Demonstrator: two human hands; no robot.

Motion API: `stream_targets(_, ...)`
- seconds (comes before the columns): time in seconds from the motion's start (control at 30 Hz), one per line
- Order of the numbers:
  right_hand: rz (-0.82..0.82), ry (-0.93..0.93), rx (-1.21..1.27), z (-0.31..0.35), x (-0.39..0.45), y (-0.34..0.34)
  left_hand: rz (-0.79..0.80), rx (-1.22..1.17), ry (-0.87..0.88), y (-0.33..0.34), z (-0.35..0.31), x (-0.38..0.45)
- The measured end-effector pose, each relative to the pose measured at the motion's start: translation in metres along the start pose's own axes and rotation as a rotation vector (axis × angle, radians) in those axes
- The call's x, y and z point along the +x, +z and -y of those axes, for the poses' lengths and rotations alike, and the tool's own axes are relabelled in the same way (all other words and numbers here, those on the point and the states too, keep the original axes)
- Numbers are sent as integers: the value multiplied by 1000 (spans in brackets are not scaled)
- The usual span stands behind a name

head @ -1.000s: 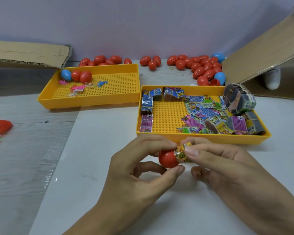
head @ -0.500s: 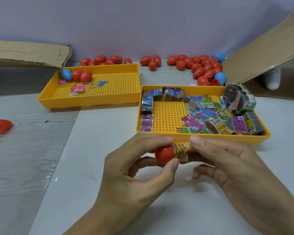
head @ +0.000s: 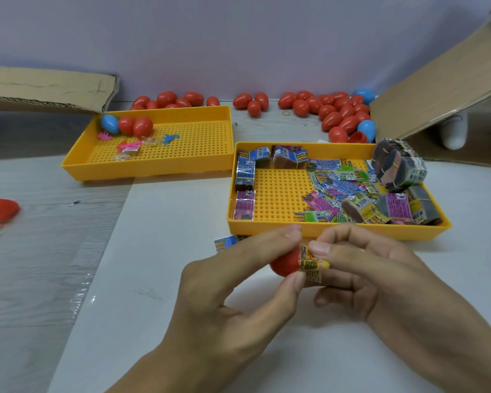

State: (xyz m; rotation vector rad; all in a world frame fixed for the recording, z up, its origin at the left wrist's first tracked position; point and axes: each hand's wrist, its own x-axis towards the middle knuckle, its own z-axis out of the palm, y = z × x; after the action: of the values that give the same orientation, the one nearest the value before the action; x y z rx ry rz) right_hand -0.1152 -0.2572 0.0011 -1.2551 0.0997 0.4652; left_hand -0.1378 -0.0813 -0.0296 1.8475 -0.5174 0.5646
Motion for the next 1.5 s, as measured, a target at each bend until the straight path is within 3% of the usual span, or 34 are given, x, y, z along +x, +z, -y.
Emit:
stream_targets(0.13, 75, 76, 13, 0, 2, -2, 86, -16, -12, 3, 2, -1)
stream_targets(0.33, 56, 97, 8, -4, 2, -4, 171, -54, -45, 1, 5, 1)
stream_targets(0.57, 65, 103, -46, -3, 1, -3, 134, -163, -168, -4, 5, -1)
stream_targets(0.9, 233, 269, 86, 3, 4, -7, 92, -31, -131, -1, -1, -1)
stream_targets(1.23, 214, 364, 189, 7, 2, -10, 148, 37, -74, -1, -5, 2)
stream_targets(1.33, 183, 341, 167, 8, 1, -8, 155, 6, -102, -1, -2, 2)
stream_targets(1.5, 110, 138, 3, 8, -1, -5, 64, -161, -161, 1, 7, -2)
